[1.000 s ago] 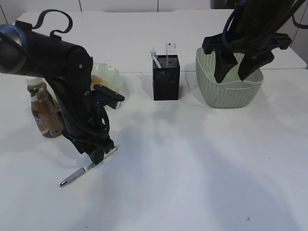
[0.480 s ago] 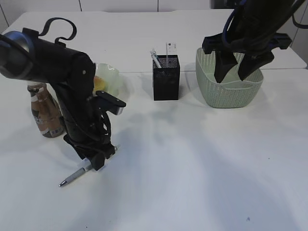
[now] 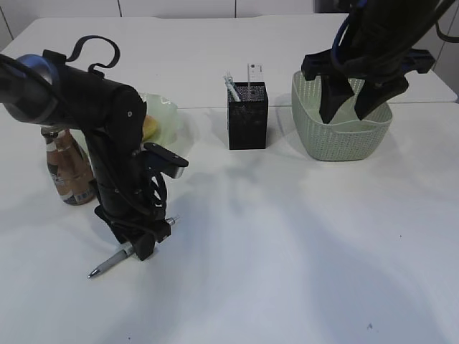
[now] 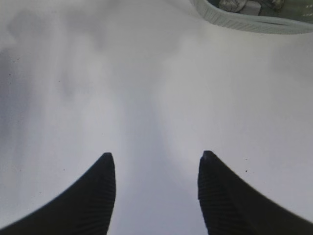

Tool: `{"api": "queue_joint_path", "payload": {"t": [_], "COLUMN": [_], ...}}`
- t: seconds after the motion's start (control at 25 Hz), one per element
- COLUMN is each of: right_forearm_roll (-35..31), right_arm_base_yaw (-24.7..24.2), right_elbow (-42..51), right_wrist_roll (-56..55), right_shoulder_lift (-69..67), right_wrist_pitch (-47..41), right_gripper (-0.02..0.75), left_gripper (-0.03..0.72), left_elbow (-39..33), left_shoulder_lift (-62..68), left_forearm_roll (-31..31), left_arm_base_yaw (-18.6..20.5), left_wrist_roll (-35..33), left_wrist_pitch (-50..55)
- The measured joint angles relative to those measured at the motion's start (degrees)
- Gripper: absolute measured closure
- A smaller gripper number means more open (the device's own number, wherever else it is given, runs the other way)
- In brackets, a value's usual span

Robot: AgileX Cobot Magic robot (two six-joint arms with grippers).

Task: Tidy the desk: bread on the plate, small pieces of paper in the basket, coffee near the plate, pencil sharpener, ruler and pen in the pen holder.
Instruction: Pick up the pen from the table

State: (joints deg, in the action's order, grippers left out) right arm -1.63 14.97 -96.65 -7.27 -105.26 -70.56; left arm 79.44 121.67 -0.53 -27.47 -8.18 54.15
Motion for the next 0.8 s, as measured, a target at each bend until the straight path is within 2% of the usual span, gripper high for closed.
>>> {"api": "queue_joint_path", "payload": {"t": [0.28,0.64,0.8], "right_forearm_roll": [0.0,0.1,0.4], "right_arm_base_yaw": [0.0,0.0,0.0], "right_elbow": [0.0,0.0,0.0], "right_wrist_roll": [0.0,0.0,0.0], "right_shoulder_lift": [0.0,0.0,0.0], "right_wrist_pitch": [0.0,0.0,0.0], "right_gripper": [0.307,0.307,0.307], "left_gripper": [0.333,0.59,0.61], "left_elbow": [0.1,0.4,0.4], "left_shoulder_lift": [0.2,0.4,0.4], "left_forearm_roll": [0.0,0.5,0.5], "left_arm_base_yaw": [0.0,0.0,0.0], "left_wrist_roll": [0.0,0.0,0.0], "left_wrist_pitch": [0.3,0.3,0.3]}}
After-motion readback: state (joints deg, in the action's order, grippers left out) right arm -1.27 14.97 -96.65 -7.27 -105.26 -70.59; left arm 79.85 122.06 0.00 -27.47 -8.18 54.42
